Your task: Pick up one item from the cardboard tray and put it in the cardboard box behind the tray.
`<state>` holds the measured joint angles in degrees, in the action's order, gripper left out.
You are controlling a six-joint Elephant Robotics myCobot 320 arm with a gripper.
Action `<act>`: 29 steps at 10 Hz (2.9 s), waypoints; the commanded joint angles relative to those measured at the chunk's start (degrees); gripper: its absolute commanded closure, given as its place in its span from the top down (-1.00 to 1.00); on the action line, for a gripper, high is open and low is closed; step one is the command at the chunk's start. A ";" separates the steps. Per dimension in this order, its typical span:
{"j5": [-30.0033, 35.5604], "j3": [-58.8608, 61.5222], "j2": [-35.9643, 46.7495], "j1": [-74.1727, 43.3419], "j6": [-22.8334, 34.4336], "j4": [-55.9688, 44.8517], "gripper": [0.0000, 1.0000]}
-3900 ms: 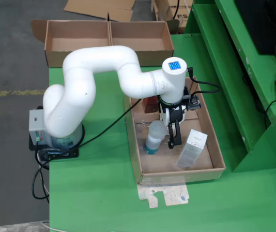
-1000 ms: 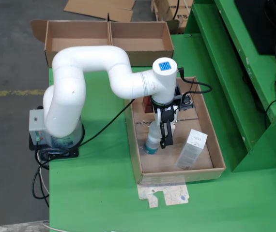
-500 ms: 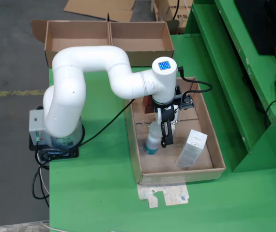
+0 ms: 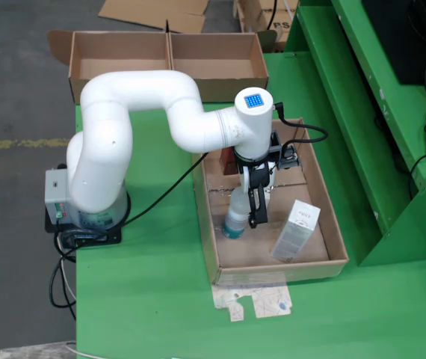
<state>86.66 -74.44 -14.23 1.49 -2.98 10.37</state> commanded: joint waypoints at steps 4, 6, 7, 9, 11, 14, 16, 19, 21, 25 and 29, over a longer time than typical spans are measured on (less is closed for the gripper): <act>-0.26 1.87 1.20 0.12 0.12 0.58 1.00; -0.26 1.87 1.20 0.12 0.12 0.58 1.00; -0.26 1.87 1.20 0.12 0.12 0.58 1.00; -0.26 1.87 1.20 0.12 0.12 0.58 0.80; -0.26 1.87 1.20 0.12 0.12 0.58 0.40; -0.26 1.87 1.20 0.12 0.12 0.58 -0.20; -0.26 1.87 1.20 0.12 0.12 0.58 -0.60; -0.26 1.87 1.20 0.12 0.12 0.58 -1.00; -0.26 1.87 1.20 0.12 0.12 0.58 -1.00; -0.26 1.87 1.20 0.12 0.12 0.58 -1.00; -0.26 1.87 1.20 0.12 0.12 0.58 -1.00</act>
<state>86.57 -74.44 -14.23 1.31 -2.98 10.37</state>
